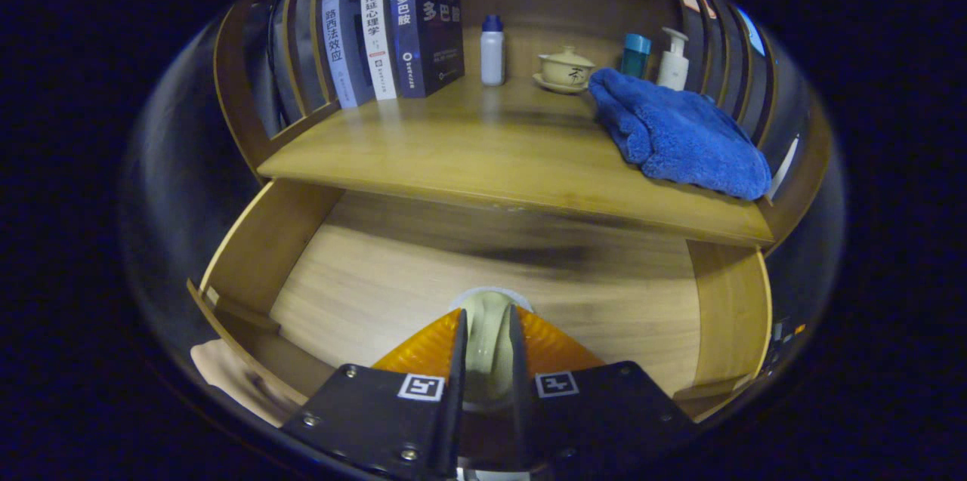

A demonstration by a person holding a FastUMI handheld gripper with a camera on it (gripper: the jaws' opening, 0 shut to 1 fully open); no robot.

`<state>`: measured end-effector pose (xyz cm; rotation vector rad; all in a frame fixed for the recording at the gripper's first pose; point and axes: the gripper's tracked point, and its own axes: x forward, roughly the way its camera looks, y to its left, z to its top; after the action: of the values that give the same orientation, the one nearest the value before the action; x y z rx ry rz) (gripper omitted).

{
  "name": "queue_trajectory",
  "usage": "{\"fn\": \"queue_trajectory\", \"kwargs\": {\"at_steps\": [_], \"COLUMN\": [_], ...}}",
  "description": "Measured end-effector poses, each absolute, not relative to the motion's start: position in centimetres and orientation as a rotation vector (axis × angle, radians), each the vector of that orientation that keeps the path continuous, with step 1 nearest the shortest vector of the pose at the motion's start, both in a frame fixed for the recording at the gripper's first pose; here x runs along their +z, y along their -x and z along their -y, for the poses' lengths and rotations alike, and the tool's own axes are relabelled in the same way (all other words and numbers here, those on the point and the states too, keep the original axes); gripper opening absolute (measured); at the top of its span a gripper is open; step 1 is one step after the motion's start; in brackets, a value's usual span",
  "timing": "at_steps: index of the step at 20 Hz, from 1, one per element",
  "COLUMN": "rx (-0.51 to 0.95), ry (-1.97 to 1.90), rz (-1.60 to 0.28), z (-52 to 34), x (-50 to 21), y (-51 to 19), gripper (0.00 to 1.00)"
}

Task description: Pull open the drawer, take out the items inside it, and place them on the countertop above the cabinet.

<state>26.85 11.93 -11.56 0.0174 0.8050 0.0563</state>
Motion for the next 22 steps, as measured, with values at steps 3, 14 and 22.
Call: {"fn": "queue_trajectory", "kwargs": {"at_steps": [3, 14, 22], "rx": [0.065, 0.052, 0.066], "ry": [-0.011, -0.063, -0.054], "rz": [-0.82, -0.831, -0.608], "z": [-12.2, -11.7, -11.6], "x": [-12.0, -12.2, -3.6], "y": [-26.9, -27.0, -26.7], "gripper": [0.4, 0.18, 0.18]}}
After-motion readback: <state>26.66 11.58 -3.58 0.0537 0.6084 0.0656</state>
